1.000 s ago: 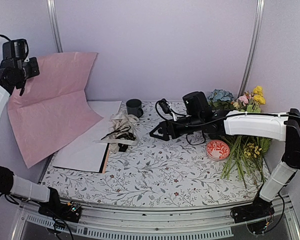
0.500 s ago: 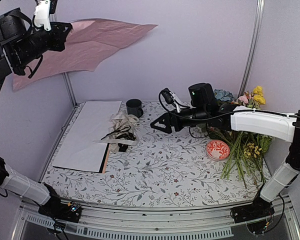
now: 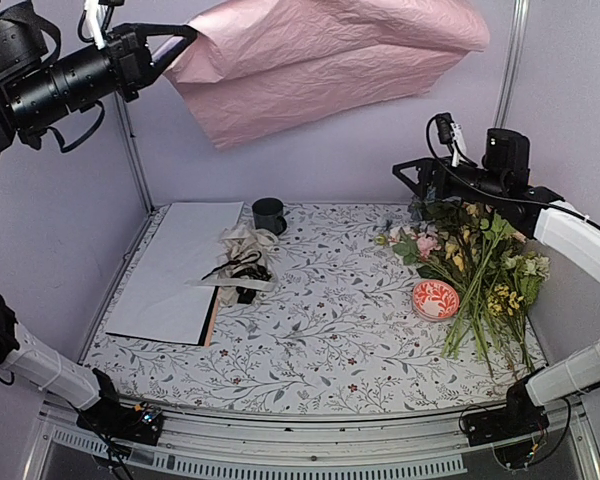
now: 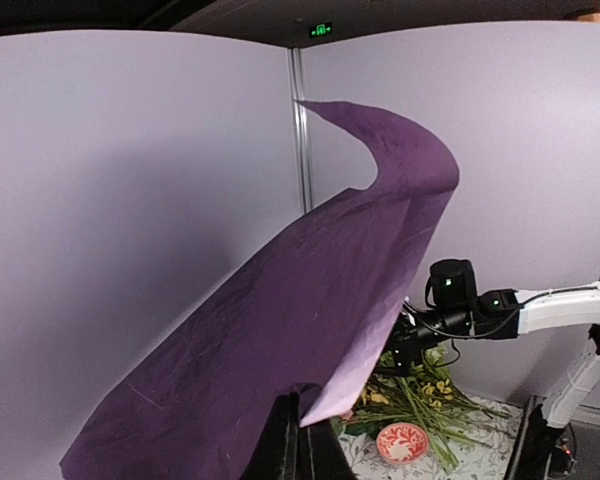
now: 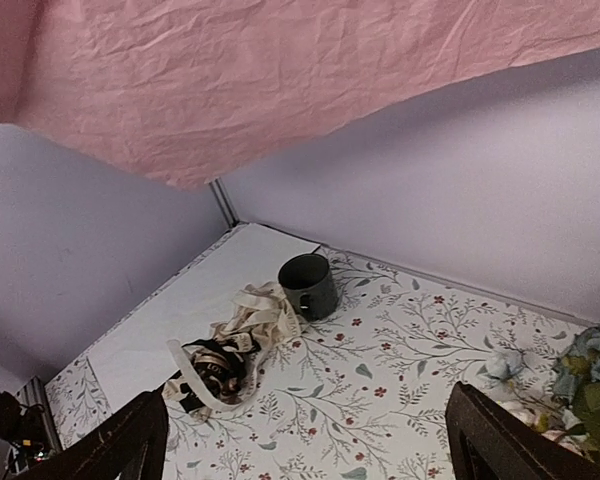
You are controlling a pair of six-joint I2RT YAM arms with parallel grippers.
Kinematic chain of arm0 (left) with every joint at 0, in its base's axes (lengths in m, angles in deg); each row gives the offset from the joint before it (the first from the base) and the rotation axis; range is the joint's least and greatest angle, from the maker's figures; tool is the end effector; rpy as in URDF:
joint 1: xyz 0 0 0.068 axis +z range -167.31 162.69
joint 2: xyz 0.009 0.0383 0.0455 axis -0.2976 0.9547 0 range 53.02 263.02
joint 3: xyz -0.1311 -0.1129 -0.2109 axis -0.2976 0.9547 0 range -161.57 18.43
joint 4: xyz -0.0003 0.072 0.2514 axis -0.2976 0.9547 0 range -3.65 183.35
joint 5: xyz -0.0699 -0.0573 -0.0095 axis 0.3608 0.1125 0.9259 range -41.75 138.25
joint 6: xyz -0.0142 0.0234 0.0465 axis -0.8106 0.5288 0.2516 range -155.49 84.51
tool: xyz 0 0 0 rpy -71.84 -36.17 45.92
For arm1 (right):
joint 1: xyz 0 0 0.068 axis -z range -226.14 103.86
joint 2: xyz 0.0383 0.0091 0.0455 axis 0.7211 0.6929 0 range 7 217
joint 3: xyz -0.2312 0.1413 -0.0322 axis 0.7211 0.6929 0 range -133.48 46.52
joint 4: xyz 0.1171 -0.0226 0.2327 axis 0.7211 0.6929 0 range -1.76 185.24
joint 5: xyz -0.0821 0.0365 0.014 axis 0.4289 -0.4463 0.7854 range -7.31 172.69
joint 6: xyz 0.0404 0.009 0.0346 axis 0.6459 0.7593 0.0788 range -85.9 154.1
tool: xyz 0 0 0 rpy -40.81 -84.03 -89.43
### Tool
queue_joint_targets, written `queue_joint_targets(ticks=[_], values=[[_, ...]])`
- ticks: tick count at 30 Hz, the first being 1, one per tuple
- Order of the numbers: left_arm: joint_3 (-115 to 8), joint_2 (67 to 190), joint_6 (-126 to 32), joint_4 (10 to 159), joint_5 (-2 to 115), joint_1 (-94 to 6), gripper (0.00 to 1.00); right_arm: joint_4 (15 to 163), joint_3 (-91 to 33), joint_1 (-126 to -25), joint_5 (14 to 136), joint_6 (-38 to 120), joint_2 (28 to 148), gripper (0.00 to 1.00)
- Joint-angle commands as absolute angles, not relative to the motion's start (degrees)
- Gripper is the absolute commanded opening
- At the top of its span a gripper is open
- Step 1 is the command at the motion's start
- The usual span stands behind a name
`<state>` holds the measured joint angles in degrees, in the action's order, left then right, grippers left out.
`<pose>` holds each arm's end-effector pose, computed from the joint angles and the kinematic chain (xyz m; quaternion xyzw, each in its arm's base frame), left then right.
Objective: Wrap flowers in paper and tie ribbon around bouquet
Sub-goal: Pass from the left arm to the right
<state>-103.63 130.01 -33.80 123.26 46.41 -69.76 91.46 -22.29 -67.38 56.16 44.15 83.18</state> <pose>0.1226 -0.1575 0.6020 0.2872 0.5888 -0.3143 0.6871 0.2848 0.1277 0.3785 -0.2189 0.7309 0.3377 0.5512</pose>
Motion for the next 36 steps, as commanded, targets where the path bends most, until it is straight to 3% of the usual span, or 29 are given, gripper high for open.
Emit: queue_joint_targets(ticks=[1,4,12,17,29,36], values=[[-99.4,126.6,-44.0,122.1,50.9,-70.5,0.0,89.4,-19.3,-60.6,56.8,42.4,77.9,0.99],[-92.8,124.8,-57.5,120.0,49.1,-68.3,0.0,89.6,-18.0,-58.0,55.8,42.2,75.3,0.99],[-55.2,115.7,-91.1,99.5,76.2,-47.4,0.0,97.3,-19.4,-57.3,60.2,41.3,75.0,0.99],[-38.0,111.6,-100.6,90.9,82.3,-40.2,0.0,99.9,-20.2,-57.3,56.7,41.3,78.6,0.99],[-54.3,116.0,-76.8,107.8,84.7,-40.2,0.0,99.3,-24.8,-57.7,37.3,33.5,80.7,0.99],[-63.7,120.2,-64.8,116.0,79.3,-40.4,0.0,107.2,-37.7,-60.4,41.1,21.4,76.3,0.99]])
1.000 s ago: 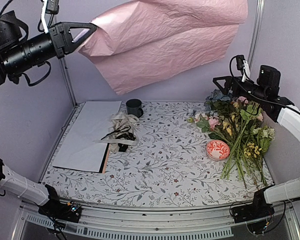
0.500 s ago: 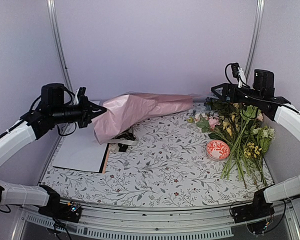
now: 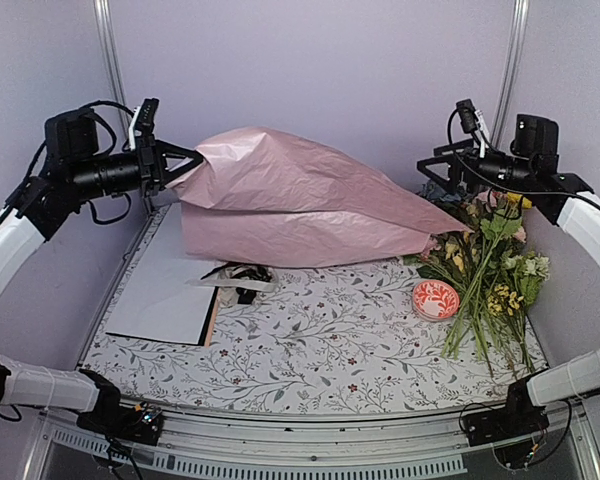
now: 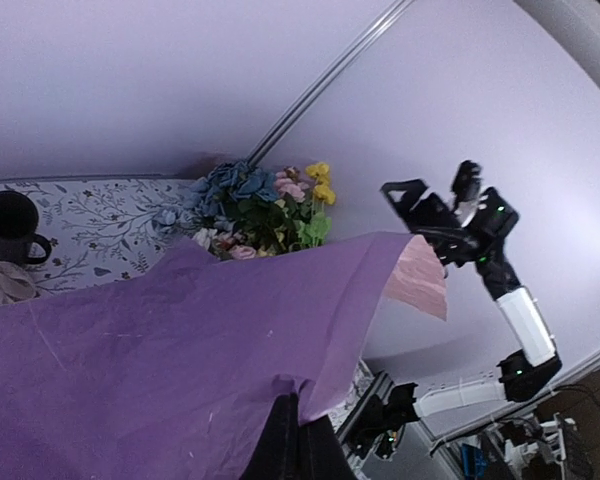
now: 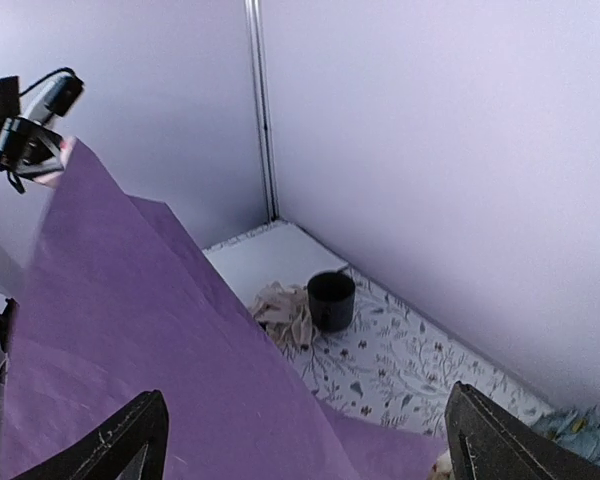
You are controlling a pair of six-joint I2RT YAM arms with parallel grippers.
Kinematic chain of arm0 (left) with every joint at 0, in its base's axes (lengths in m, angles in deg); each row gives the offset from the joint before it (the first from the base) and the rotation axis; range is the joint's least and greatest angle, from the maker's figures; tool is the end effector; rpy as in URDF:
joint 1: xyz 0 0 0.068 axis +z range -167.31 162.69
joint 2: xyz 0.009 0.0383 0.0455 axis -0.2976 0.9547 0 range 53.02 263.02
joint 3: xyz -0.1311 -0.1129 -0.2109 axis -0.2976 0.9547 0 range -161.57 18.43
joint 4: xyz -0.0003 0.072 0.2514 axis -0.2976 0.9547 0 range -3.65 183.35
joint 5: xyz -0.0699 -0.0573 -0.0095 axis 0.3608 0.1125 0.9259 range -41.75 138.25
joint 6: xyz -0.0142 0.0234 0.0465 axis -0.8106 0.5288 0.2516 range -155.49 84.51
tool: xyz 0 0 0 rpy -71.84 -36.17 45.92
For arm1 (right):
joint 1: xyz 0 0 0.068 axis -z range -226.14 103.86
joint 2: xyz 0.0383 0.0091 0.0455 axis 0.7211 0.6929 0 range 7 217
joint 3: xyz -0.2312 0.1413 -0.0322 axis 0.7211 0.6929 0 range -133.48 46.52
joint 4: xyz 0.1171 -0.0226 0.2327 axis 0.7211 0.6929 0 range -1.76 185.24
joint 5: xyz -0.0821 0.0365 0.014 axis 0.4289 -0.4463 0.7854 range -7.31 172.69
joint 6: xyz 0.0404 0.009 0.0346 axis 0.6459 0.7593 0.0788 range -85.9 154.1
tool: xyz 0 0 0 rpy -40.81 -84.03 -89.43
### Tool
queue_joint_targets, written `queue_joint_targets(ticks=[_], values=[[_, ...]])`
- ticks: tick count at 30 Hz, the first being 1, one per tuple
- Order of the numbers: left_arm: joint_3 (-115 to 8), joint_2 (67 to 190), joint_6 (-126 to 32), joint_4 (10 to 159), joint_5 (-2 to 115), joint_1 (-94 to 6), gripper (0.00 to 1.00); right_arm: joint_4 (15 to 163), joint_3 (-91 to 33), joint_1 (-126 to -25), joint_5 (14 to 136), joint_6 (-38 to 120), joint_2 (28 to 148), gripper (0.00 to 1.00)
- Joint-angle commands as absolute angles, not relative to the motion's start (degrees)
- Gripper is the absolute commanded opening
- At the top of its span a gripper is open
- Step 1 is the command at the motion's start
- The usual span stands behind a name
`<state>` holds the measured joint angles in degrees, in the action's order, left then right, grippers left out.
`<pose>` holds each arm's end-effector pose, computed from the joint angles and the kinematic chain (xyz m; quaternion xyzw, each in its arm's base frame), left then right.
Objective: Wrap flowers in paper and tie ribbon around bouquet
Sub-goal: Pass from the left arm to the right
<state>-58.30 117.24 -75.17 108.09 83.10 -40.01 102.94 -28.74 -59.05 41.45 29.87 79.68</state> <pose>0.2074 -0.1087 0.4461 0.0846 0.7475 -0.5152 0.4107 0.2696 0.0859 0.4154 -0.3274 0.6868 0.3177 0.5658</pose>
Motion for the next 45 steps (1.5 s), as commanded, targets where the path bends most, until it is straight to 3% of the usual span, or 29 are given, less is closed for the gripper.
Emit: queue_joint_targets(ticks=[1,6,12,17,20,24,29,31,35,36,37,38,41,43,44,45], values=[[-65.2,120.9,-63.0,117.5,77.8,-40.5,0.0,109.6,-40.3,-60.6,41.0,20.9,76.7,0.99],[-71.4,124.3,-57.2,122.2,71.3,-41.2,0.0,119.2,-47.8,-67.4,39.0,19.0,78.8,0.99],[-74.4,126.1,-54.5,122.2,74.1,-43.0,0.0,123.8,-61.1,-90.4,66.7,14.2,88.4,0.99],[-74.8,125.8,-53.8,122.8,73.5,-44.0,0.0,129.2,-70.2,-91.1,79.3,10.2,99.5,0.99],[-74.8,125.9,-53.9,122.8,74.2,-44.6,0.0,135.0,-77.5,-91.4,75.5,9.6,105.3,0.99],[-74.7,126.0,-53.8,122.8,73.9,-45.1,0.0,136.2,-77.4,-92.4,69.7,9.6,106.4,0.99],[-75.1,126.9,-53.6,122.8,74.0,-45.3,0.0,136.8,-76.5,-92.8,74.6,10.5,108.0,1.0],[-75.3,127.0,-53.3,122.8,74.1,-45.4,0.0,136.8,-76.5,-92.8,78.3,11.0,109.0,0.86],[-75.1,126.7,-52.4,122.9,73.9,-45.4,0.0,135.5,-76.5,-92.9,83.6,11.5,109.2,0.16],[-74.9,126.5,-52.1,122.9,73.8,-45.5,0.0,134.9,-76.4,-92.8,84.1,11.8,108.8,0.03],[-74.7,126.4,-51.6,122.9,73.7,-45.4,0.0,134.2,-76.2,-92.8,84.1,12.1,108.3,0.0],[-74.3,126.2,-50.9,122.9,73.6,-45.4,0.05,133.4,-75.6,-92.8,83.6,12.3,107.5,0.0],[-71.8,124.8,-48.2,121.3,73.0,-45.4,0.35,130.2,-73.0,-92.7,81.5,12.6,104.8,0.0],[-68.9,122.9,-46.5,119.2,71.3,-45.4,0.6,129.4,-72.9,-92.0,78.6,13.3,103.3,0.0],[-67.5,121.7,-45.5,117.7,69.7,-45.5,0.78,129.2,-73.1,-91.4,76.0,14.0,102.3,0.0],[-65.9,120.3,-44.4,116.9,67.9,-45.4,0.84,129.0,-73.3,-90.7,74.8,14.7,101.7,0.0]])
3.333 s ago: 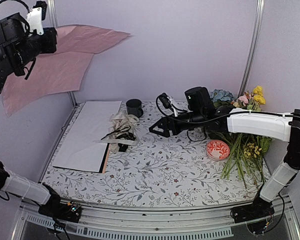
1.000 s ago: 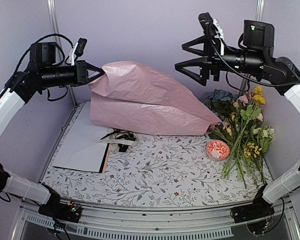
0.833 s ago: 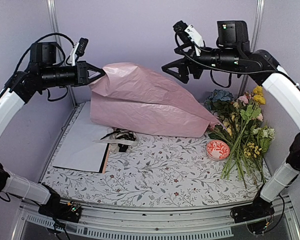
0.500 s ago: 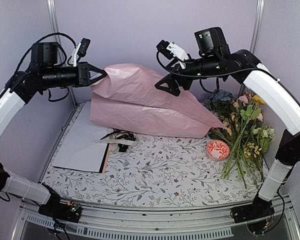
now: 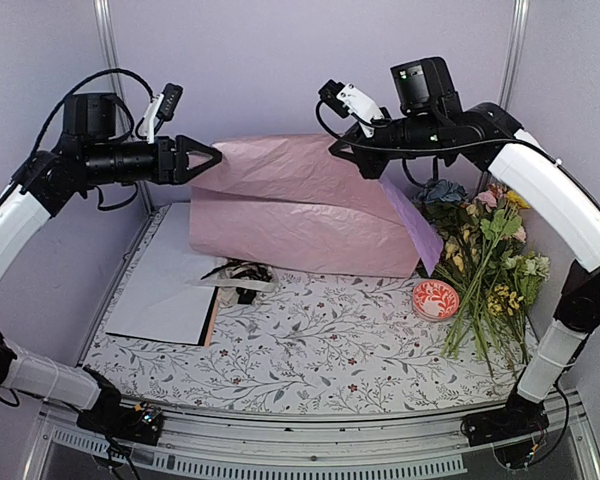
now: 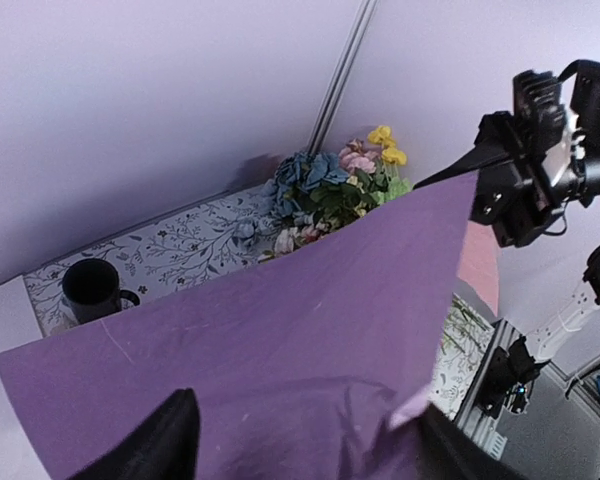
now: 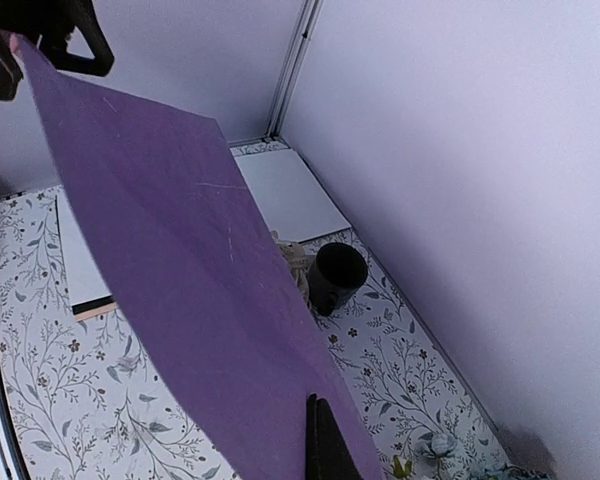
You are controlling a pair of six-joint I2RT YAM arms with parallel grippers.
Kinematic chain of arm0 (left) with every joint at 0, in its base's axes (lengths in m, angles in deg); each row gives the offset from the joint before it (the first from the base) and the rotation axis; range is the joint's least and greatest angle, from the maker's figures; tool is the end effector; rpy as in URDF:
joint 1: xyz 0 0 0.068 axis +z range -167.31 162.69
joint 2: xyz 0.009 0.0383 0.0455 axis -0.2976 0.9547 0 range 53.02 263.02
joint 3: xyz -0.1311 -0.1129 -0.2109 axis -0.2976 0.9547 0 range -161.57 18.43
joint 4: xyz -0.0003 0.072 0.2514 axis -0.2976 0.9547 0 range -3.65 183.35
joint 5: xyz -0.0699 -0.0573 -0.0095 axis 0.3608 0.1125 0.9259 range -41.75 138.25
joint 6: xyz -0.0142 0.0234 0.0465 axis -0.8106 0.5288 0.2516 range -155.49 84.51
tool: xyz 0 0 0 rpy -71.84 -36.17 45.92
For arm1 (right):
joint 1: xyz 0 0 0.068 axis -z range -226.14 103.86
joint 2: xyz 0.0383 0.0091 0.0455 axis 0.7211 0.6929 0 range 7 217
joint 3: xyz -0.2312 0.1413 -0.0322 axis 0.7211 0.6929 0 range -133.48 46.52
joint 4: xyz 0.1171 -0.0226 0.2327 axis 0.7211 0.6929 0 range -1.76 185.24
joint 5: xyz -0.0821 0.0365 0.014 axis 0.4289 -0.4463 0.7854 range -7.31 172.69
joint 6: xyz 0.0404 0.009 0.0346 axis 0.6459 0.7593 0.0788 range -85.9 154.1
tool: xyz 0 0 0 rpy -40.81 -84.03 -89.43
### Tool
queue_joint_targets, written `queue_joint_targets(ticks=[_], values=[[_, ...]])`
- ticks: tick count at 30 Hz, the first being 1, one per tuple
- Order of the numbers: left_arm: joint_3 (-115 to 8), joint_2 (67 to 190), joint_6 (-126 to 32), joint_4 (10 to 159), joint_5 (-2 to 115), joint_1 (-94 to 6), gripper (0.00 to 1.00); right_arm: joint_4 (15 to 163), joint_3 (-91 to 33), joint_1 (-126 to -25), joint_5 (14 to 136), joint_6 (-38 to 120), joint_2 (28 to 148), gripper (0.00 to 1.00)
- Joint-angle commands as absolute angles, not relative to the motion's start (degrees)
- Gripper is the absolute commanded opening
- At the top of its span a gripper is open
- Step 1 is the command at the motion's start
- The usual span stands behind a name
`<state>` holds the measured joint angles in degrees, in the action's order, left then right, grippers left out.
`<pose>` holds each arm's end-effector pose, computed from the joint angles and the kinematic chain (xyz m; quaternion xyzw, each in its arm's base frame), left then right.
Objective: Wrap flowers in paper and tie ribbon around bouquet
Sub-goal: Pass from the left arm to the right
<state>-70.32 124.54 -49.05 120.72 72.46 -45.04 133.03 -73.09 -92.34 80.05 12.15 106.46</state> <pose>0.2183 -0.1312 0.4622 0.2206 0.7654 -0.3626 0.4838 0.2566 0.2699 0.4690 -0.4818 0.6900 0.1323 0.5237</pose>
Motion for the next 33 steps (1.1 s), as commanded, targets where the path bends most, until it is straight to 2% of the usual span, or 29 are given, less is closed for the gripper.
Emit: queue_joint_targets(ticks=[1,2,6,15,18,23,26,29,33], values=[[-64.5,118.7,-43.3,115.4,65.7,-45.4,0.94,128.7,-73.5,-89.7,72.0,16.0,100.4,0.0],[-63.1,117.2,-42.2,114.2,63.2,-45.4,0.98,128.1,-73.5,-88.6,69.8,17.0,99.1,0.0],[-59.5,113.0,-39.8,111.2,57.7,-44.8,0.99,124.9,-72.6,-80.4,64.6,24.0,93.5,0.0],[-60.4,123.6,-41.1,116.7,60.1,-44.9,0.98,121.5,-66.4,-61.4,75.5,29.9,91.8,0.0],[-56.3,127.6,-41.1,115.7,60.3,-46.1,0.88,120.6,-66.3,-58.7,77.1,30.5,92.1,0.0],[-53.1,141.2,-40.4,115.3,58.9,-49.3,0.59,118.1,-66.0,-58.5,76.1,30.5,92.1,0.0],[-53.6,148.9,-41.7,111.8,58.2,-49.3,0.53,117.5,-66.3,-58.5,77.4,30.1,92.0,0.0],[-59.2,159.0,-41.8,111.5,57.2,-49.3,0.48,116.8,-66.2,-58.5,80.1,29.6,91.7,0.0],[-67.4,172.1,-40.8,113.3,56.1,-49.3,0.45,116.1,-66.0,-58.5,81.2,29.0,91.1,0.0]])
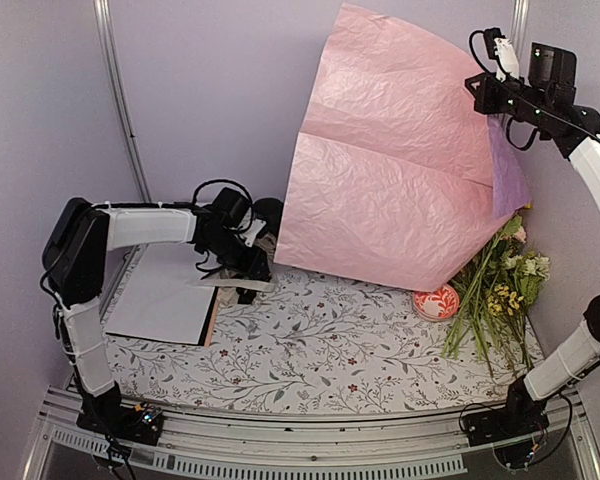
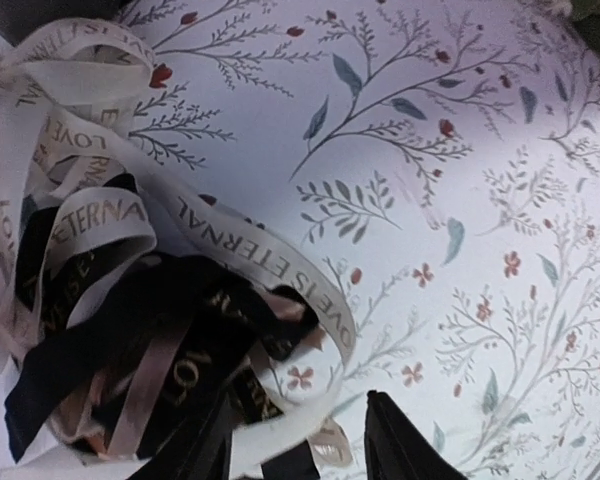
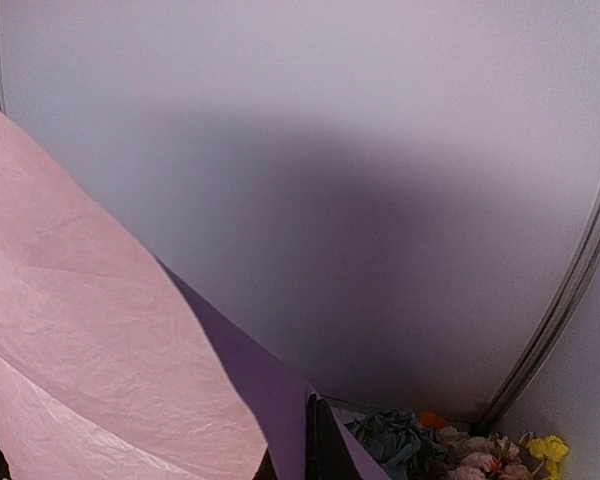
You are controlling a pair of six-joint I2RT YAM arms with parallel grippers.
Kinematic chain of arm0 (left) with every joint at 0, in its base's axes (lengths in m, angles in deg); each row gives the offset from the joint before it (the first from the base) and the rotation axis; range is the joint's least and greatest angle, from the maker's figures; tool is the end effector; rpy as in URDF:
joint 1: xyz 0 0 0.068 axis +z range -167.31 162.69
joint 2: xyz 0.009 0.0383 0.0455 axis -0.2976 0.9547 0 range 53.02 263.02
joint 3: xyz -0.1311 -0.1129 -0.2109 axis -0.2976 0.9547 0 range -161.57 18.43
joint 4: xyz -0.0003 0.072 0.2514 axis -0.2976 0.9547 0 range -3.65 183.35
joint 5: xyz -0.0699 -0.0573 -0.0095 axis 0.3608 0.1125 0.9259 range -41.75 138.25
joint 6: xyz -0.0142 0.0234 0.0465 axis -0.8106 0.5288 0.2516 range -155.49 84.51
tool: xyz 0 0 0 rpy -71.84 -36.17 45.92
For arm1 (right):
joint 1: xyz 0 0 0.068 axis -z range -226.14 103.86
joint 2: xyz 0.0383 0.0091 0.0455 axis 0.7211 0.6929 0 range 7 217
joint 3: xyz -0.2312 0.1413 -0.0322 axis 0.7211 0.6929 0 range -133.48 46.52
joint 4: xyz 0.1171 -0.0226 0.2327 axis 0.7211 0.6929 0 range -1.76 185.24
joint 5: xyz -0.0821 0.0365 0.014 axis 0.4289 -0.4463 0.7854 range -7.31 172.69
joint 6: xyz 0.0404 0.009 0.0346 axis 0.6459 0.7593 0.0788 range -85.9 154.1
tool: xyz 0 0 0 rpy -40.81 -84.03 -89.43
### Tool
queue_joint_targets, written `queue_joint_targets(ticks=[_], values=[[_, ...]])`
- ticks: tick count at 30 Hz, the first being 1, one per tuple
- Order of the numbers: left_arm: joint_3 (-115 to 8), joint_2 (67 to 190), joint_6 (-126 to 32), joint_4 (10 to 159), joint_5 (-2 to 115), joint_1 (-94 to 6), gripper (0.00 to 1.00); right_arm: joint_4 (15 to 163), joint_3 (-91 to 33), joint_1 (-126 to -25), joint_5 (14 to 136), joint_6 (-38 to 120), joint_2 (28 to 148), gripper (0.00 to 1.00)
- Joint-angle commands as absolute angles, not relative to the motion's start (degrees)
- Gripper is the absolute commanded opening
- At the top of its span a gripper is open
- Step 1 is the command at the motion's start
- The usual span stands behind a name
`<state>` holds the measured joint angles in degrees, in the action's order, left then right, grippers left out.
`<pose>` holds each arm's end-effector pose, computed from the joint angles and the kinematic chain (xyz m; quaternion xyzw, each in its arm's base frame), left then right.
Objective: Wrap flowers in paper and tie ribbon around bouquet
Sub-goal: Move the ribbon to the corner of the board.
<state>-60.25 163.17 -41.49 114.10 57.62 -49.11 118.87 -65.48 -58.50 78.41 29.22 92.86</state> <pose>0.3428 -0.2193 0.1907 0.2356 0.9319 -0.1601 0.2247 0.2961 0.0676 0.5301 -0.1351 0.7217 0.0716 0.6752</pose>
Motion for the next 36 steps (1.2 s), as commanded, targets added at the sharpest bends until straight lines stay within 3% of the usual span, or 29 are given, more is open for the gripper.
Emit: queue_joint_targets(ticks=[1,6,13,19,32,36], values=[[-69.1,174.5,-40.7,113.7,56.2,-49.3,0.45,115.9,-65.9,-58.5,80.8,28.9,90.9,0.0],[-71.5,180.0,-42.7,116.2,52.5,-48.7,0.37,114.9,-64.7,-58.6,77.1,28.7,89.8,0.0],[-61.3,177.9,-50.1,115.1,51.1,-41.3,0.26,110.3,-60.6,-58.6,69.1,31.5,87.4,0.0],[-50.5,171.3,-52.5,108.9,51.6,-35.7,0.26,109.1,-60.3,-60.1,65.1,37.0,87.5,0.0],[-48.9,168.4,-51.1,101.6,57.7,-31.2,0.25,104.1,-60.8,-79.1,65.9,40.4,88.8,0.0],[-45.7,157.9,-50.9,95.2,61.5,-31.3,0.37,103.5,-64.2,-85.7,62.3,42.3,90.9,0.0]])
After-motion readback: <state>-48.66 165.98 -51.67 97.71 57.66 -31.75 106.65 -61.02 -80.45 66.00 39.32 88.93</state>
